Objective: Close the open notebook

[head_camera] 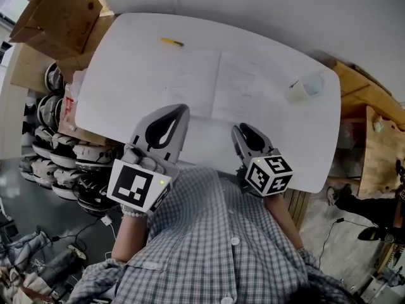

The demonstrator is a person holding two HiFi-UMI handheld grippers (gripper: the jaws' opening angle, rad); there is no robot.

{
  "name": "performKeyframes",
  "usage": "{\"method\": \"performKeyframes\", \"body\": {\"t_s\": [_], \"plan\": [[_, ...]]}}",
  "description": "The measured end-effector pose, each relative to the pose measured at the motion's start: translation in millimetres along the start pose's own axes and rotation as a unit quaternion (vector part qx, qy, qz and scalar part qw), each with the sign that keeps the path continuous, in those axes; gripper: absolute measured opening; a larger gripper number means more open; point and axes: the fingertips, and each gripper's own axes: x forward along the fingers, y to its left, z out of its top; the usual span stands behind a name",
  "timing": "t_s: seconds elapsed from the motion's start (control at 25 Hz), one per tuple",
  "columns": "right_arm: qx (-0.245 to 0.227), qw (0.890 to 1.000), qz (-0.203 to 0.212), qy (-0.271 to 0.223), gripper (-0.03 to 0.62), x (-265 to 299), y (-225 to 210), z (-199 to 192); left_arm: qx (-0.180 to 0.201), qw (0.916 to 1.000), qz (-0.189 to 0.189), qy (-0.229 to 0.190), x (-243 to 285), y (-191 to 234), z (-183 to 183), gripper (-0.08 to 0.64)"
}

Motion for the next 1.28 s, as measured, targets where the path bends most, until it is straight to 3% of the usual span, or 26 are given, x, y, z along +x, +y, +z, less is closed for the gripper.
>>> {"method": "performKeyframes", "body": {"t_s": [0.2, 0.36, 0.56, 0.84, 0.96, 1.28], "plan": [[0.049, 0.998, 0.001, 0.042, 0.108, 22, -5, -30, 0.000, 0.9999, -0.009, 0.010, 7, 15, -4, -0.002], [0.117, 0.990, 0.010, 0.081, 0.115, 39, -6, -53, -0.002, 0.9998, -0.012, 0.013, 11, 26, -4, -0.002], [0.243, 0.967, 0.014, 0.078, 0.118, 55, -16, -70, -0.003, 0.9998, -0.013, 0.013, 14, 37, -4, -0.002], [0.362, 0.931, -0.008, 0.055, 0.120, 67, -38, -87, -0.006, 0.9998, 0.000, 0.017, 10, 52, -7, -0.002], [0.385, 0.921, -0.014, 0.046, 0.120, 73, -46, -89, -0.016, 0.9998, -0.006, 0.015, 8, 55, -7, -0.002], [0.393, 0.918, -0.035, 0.036, 0.120, 82, -56, -88, -0.022, 0.9997, -0.012, 0.008, 2, 64, -5, -0.002]]}}
